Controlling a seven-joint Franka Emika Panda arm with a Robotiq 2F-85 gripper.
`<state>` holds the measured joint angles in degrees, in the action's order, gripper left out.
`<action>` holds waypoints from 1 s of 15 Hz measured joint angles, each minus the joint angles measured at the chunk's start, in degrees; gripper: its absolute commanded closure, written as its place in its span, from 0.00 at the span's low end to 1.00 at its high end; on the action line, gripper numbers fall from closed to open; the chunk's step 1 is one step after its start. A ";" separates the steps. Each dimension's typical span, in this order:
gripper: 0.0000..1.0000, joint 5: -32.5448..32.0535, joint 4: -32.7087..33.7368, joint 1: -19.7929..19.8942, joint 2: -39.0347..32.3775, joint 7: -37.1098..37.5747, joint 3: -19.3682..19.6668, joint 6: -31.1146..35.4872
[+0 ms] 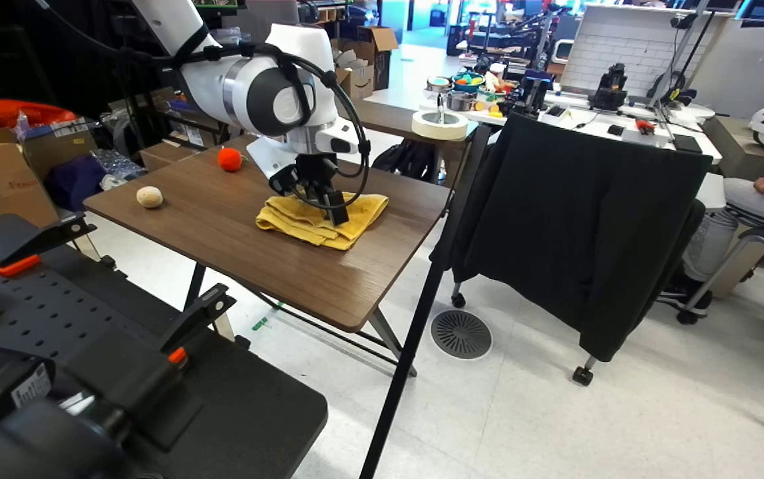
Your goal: Use the towel to clean the table, then move the brown plushy to the right and clean the table
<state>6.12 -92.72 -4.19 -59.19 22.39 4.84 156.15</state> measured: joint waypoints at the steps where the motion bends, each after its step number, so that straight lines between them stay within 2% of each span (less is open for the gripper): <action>1: 0.00 -0.01 0.03 0.00 0.08 0.00 0.01 0.00; 15: 0.00 0.07 -1.27 0.28 1.33 -1.62 -0.58 0.76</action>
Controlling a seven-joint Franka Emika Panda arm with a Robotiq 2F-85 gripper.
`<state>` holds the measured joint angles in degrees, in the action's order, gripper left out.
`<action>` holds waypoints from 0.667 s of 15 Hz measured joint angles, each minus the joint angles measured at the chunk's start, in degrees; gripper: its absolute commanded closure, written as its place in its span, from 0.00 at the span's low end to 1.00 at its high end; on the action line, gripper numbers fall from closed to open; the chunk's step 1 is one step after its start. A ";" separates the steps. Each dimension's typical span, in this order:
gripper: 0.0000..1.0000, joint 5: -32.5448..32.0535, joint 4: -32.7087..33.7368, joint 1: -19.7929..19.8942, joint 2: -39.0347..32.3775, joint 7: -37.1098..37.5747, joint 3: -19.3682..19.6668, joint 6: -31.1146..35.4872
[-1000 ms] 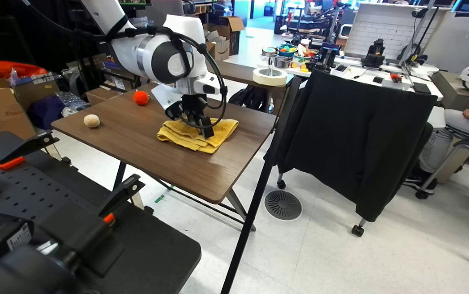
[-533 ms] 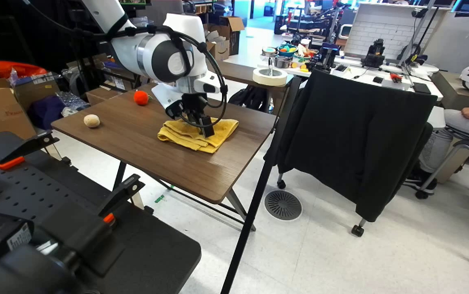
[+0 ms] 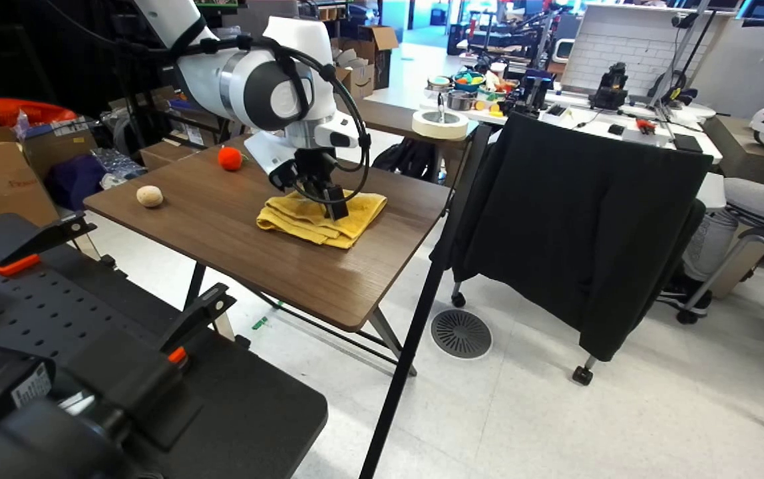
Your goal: Use the towel to clean the table, then move the brown plushy to the right and clean the table
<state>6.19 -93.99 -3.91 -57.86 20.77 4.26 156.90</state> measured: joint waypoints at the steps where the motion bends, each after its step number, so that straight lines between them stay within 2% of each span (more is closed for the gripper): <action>1: 0.00 0.01 -1.35 0.44 1.36 -0.96 -0.61 0.71; 6: 0.00 0.10 -8.22 3.40 7.99 -5.32 -3.50 2.91; 10: 0.00 0.10 -8.17 3.41 7.49 -5.45 -3.49 2.90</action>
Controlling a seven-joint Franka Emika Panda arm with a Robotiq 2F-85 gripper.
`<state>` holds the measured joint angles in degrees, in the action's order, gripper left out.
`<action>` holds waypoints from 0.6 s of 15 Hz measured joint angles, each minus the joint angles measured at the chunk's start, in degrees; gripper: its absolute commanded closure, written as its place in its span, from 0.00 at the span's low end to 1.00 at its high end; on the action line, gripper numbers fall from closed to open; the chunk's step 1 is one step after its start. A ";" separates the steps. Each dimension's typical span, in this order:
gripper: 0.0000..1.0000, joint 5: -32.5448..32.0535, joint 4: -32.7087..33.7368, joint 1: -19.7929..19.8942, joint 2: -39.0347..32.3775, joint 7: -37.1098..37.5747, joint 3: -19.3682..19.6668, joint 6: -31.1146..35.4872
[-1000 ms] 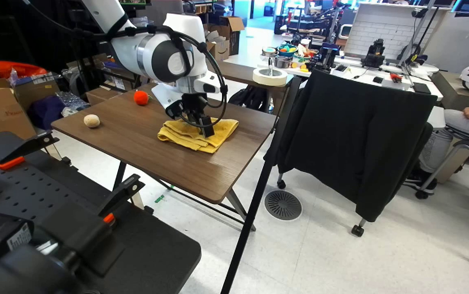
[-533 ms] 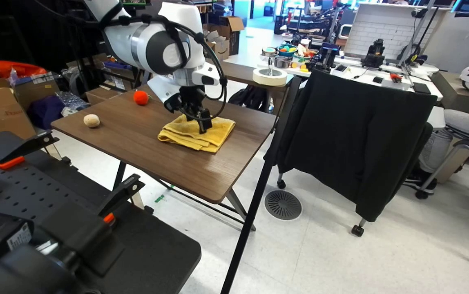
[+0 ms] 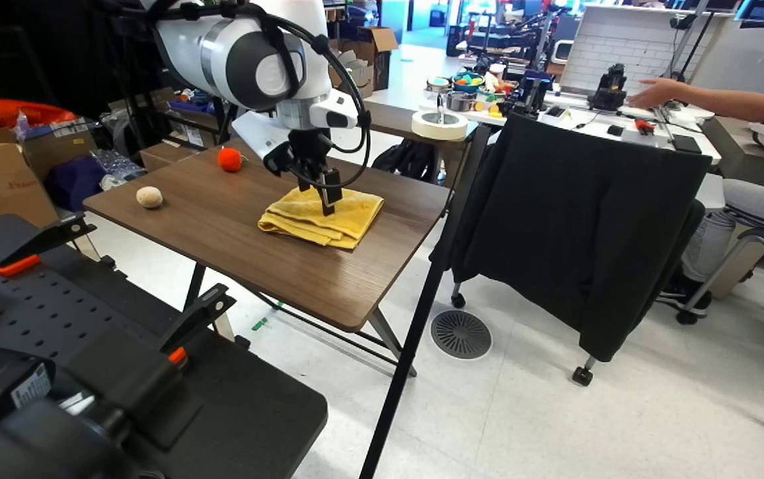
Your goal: Use the towel to clean the table, then move the brown plushy to the right and clean the table
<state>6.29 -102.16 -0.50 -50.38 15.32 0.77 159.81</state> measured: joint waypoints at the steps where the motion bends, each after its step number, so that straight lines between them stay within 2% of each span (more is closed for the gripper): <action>1: 0.00 0.00 0.82 -0.12 -1.03 0.26 0.18 0.00; 4: 0.00 0.00 5.72 -0.99 -6.02 2.68 1.69 -0.07; 9: 0.00 2.54 19.38 -1.65 -14.41 11.95 6.17 -0.31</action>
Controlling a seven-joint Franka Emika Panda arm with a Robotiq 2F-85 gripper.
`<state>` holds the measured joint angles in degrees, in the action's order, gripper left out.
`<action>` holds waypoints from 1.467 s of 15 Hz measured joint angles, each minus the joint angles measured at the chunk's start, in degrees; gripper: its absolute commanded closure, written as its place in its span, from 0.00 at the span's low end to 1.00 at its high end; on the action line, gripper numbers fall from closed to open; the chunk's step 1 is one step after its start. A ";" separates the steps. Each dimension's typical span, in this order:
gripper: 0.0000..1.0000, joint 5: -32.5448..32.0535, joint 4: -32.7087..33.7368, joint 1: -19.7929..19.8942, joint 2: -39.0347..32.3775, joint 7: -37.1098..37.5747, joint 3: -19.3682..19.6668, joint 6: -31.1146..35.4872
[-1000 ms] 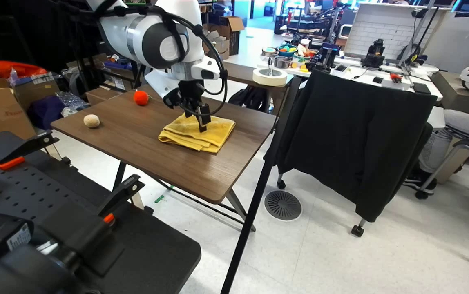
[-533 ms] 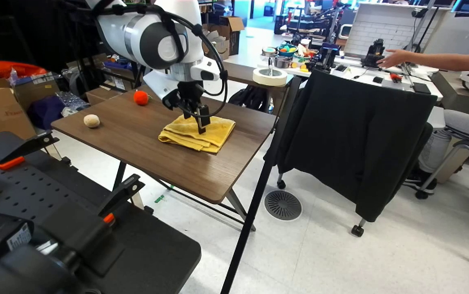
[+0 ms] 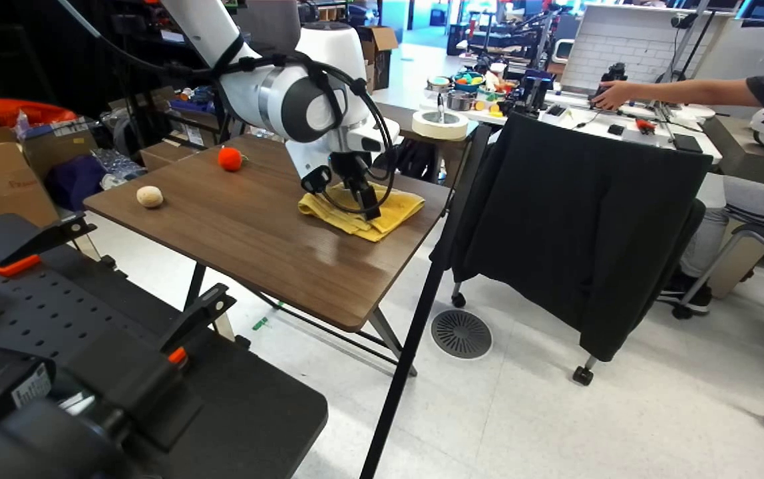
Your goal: Use the towel to clean the table, then move the brown plushy to the right and clean the table
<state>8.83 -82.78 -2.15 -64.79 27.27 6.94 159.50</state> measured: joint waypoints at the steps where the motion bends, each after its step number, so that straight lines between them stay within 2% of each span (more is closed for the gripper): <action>1: 0.00 1.05 2.67 0.39 -1.30 1.71 0.42 -0.35; 4: 0.00 3.33 10.28 1.55 -4.43 5.68 0.53 -2.34; 6: 0.00 3.41 12.98 1.61 -5.35 5.89 0.14 -4.51; 11: 0.00 0.90 13.04 1.71 -5.25 -2.00 0.28 -11.14; 14: 0.00 -2.00 7.63 1.54 -2.85 -7.04 0.49 -11.22; 22: 0.00 -10.47 -14.76 -5.00 8.77 -16.40 0.05 -6.92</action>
<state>-1.64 -97.55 -7.14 -56.02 10.87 6.99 152.58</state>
